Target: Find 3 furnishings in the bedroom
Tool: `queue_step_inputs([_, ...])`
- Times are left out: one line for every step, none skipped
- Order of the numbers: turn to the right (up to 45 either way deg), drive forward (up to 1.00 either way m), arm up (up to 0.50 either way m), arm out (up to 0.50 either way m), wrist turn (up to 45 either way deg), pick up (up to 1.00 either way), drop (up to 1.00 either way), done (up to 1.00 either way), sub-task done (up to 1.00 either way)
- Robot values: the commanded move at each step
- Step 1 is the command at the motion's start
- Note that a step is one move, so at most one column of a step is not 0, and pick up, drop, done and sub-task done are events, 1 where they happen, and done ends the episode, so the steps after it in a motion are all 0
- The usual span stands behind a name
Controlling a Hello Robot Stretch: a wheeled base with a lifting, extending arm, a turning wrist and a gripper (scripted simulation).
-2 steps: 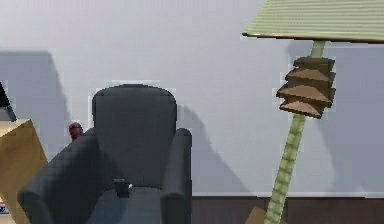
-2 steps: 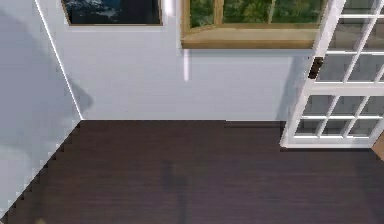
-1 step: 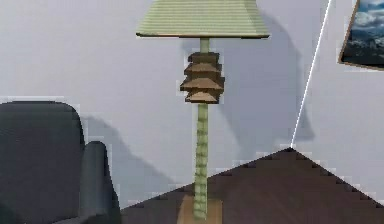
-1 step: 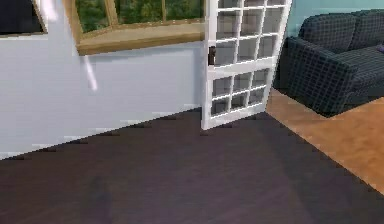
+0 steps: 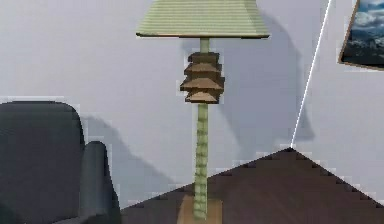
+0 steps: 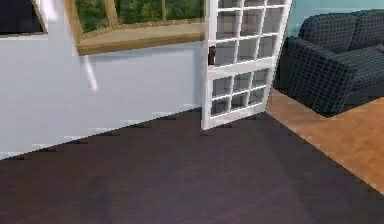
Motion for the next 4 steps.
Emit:
queue_step_inputs([-45.0,0.00,0.00,0.00,0.0,0.00,0.00,0.00,0.00])
queue_step_inputs([-45.0,0.00,0.00,0.00,0.0,0.00,0.00,0.00,0.00])
queue_step_inputs([-21.0,0.00,0.00,0.00,0.0,0.00,0.00,0.00,0.00])
queue_step_inputs([0.0,0.60,0.00,0.00,0.0,0.00,0.00,0.00,0.00])
